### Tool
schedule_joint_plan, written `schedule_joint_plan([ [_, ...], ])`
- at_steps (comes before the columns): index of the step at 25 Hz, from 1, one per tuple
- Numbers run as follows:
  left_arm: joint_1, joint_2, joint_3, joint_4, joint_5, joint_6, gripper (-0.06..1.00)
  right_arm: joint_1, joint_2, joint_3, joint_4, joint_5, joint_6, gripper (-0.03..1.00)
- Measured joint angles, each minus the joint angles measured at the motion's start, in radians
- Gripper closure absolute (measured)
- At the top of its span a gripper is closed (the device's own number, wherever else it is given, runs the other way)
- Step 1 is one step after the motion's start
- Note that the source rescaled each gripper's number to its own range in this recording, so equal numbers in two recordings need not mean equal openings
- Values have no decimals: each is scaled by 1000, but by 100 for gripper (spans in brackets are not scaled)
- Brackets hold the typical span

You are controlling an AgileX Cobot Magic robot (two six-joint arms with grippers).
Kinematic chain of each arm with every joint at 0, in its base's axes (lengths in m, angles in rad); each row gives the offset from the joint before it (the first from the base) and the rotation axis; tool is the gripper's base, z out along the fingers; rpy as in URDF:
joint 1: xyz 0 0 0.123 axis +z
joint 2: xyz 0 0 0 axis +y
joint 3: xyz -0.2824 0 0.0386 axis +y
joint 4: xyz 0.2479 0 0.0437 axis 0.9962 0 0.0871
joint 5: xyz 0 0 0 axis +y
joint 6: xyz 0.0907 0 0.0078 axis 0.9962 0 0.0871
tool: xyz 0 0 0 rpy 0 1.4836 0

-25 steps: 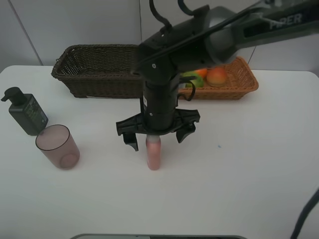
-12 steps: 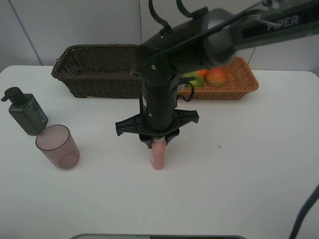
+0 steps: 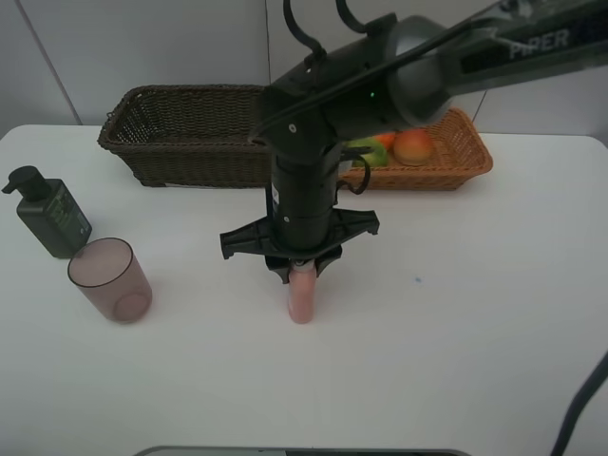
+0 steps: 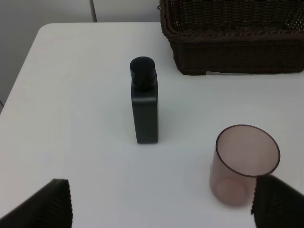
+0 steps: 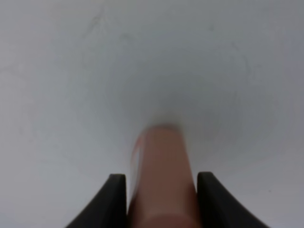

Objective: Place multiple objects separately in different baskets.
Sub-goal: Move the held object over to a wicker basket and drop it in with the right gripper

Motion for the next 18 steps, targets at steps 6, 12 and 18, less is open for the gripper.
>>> schedule_joint_plan([
  [6, 0, 0, 0, 0, 0, 0, -4, 0, -2, 0, 1, 0, -28, 95],
  [12, 0, 0, 0, 0, 0, 0, -4, 0, -64, -104, -51, 85, -166, 95],
  [18, 0, 0, 0, 0, 0, 0, -4, -28, -58, -381, -79, 253, -381, 95],
])
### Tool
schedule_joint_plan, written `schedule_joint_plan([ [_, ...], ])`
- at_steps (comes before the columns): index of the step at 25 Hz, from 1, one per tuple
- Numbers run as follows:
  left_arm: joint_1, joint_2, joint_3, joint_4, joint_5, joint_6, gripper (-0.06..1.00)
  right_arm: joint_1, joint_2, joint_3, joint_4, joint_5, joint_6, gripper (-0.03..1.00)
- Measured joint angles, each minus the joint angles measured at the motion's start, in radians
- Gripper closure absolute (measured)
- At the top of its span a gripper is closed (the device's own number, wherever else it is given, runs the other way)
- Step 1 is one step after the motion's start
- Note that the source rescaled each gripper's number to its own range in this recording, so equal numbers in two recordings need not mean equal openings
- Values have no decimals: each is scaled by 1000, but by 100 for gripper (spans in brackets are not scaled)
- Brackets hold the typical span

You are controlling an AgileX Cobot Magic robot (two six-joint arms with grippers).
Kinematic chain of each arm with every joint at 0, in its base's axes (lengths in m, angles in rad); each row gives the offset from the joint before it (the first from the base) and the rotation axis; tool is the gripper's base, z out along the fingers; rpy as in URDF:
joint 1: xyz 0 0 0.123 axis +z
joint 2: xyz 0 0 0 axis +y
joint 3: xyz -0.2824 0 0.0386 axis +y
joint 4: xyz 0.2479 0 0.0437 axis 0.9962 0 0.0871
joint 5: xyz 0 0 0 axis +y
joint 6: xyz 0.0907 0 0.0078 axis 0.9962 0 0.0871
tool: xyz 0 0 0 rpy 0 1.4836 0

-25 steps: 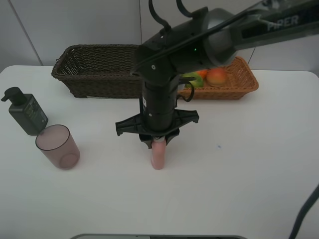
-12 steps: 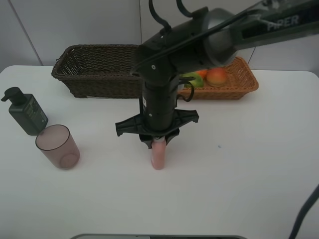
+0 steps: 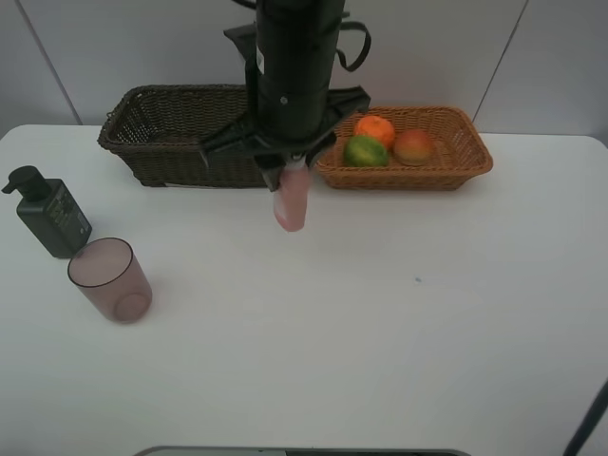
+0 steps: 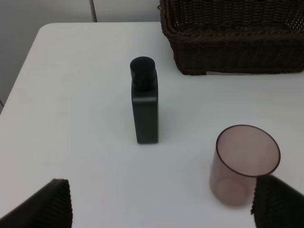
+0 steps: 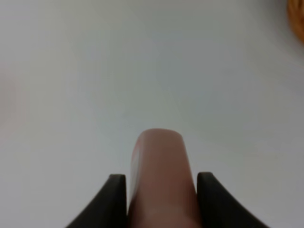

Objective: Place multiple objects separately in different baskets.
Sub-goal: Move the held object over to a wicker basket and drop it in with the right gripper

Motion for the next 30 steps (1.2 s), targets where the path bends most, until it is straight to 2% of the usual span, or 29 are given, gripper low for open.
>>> schedule_joint_plan([
  [7, 0, 0, 0, 0, 0, 0, -4, -66, 90, -263, -20, 2, -147, 95],
  [10, 0, 0, 0, 0, 0, 0, -4, -85, 110, -296, -46, -87, -174, 95],
  [16, 0, 0, 0, 0, 0, 0, -4, -120, 119, -302, -124, -342, -182, 95],
  [19, 0, 0, 0, 0, 0, 0, -4, -136, 140, -302, -123, -425, -184, 95],
  [30, 0, 0, 0, 0, 0, 0, -4, -182, 313, -302, -55, -581, -184, 95],
])
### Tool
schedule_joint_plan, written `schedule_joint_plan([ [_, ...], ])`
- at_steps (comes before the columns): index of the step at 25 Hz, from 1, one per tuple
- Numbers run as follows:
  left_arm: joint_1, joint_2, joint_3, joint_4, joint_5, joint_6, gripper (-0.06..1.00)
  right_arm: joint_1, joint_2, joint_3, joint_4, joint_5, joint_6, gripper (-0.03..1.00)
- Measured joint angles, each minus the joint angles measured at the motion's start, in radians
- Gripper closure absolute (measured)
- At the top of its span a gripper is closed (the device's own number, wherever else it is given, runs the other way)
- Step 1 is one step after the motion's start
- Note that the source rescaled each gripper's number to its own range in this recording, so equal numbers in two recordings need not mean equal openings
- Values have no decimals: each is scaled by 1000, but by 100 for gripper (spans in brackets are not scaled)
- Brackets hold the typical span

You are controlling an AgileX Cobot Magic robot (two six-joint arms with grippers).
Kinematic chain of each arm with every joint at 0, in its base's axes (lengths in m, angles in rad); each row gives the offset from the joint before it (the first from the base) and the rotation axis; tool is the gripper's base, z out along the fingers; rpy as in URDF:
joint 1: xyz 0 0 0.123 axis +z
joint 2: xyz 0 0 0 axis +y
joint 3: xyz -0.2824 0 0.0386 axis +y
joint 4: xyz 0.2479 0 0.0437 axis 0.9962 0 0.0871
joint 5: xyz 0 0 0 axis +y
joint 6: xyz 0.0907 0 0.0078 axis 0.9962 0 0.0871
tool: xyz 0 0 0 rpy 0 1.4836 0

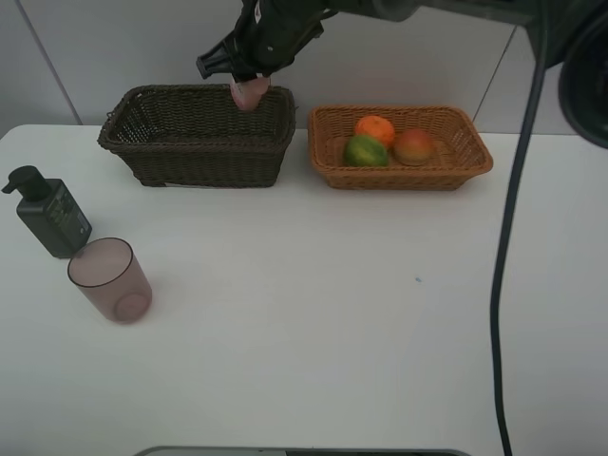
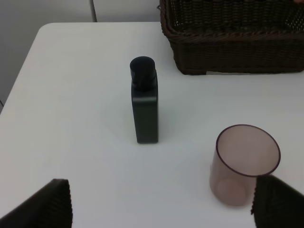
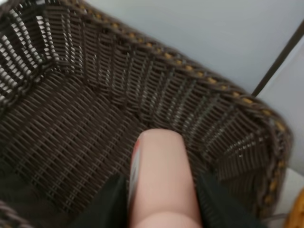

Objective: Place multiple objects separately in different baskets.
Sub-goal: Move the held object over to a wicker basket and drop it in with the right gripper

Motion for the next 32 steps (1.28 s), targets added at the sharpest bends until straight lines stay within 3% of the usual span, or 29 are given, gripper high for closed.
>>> schedule_joint_plan([
  [9, 0, 0, 0, 0, 0, 0, -4, -33, 83, 0, 21, -109, 0, 95],
  [23, 0, 0, 0, 0, 0, 0, -4, -36, 117, 0, 22, -141, 18, 94],
  [25, 0, 0, 0, 0, 0, 0, -4, -36, 117, 0, 22, -146, 19, 85],
  [30, 0, 0, 0, 0, 0, 0, -4, -36, 117, 0, 22, -155, 19, 35],
  [32, 0, 0, 0, 0, 0, 0, -4, -36, 116, 0, 25, -156, 19, 24],
])
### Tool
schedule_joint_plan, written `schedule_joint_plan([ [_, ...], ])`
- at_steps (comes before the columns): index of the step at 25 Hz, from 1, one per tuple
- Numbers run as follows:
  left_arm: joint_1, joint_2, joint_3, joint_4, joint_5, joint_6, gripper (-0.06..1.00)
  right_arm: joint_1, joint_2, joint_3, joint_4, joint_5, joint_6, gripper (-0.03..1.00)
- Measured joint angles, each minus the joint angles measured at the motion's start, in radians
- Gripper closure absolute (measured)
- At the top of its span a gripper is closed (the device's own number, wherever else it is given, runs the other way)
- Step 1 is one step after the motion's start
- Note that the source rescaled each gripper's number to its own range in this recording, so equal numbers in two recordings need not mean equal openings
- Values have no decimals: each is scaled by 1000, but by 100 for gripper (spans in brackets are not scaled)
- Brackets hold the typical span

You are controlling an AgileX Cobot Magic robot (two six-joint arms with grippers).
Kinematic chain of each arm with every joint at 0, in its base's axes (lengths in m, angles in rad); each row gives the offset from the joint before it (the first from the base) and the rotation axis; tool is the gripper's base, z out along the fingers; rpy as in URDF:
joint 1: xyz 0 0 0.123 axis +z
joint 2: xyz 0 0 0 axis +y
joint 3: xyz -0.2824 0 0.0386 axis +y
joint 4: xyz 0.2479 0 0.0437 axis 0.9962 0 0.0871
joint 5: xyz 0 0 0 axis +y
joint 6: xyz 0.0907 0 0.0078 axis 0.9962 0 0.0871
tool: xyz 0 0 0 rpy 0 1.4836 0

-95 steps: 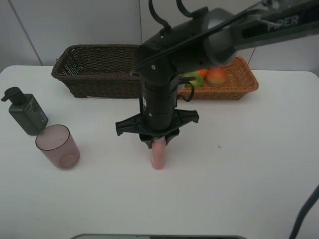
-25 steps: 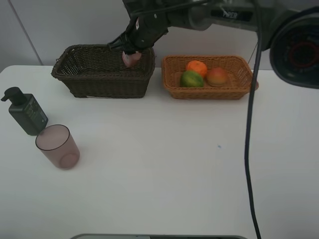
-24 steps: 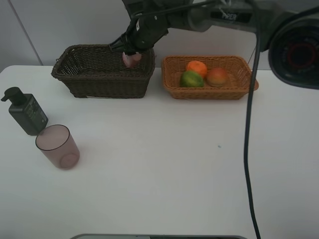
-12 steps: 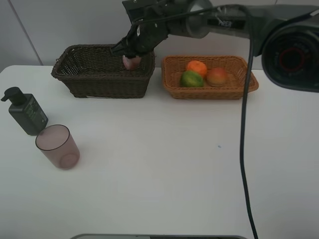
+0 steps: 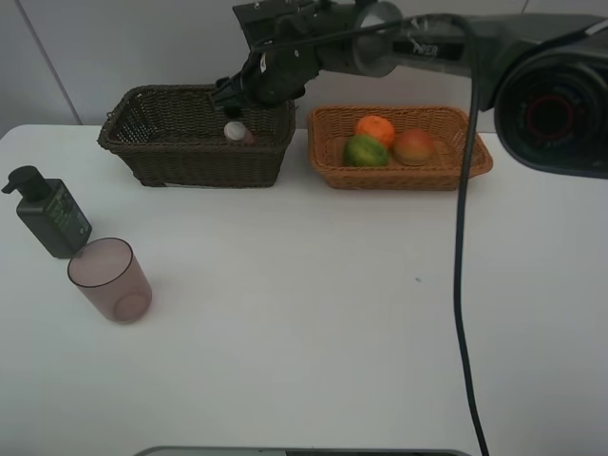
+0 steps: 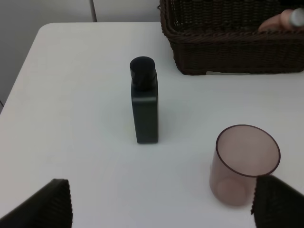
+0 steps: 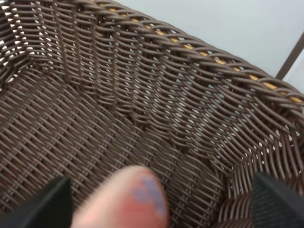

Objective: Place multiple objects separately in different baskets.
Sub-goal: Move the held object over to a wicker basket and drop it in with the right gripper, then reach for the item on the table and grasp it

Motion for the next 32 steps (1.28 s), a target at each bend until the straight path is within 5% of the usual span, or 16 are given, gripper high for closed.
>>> schedule_joint_plan([
  [7, 0, 0, 0, 0, 0, 0, -4, 0, -54, 0, 10, 70, 0, 16],
  [15, 0, 0, 0, 0, 0, 0, -4, -43, -189, 52, 86, 337, 0, 11],
  [32, 0, 0, 0, 0, 0, 0, -4, -577, -1046, 946, 127, 420, -10, 11],
])
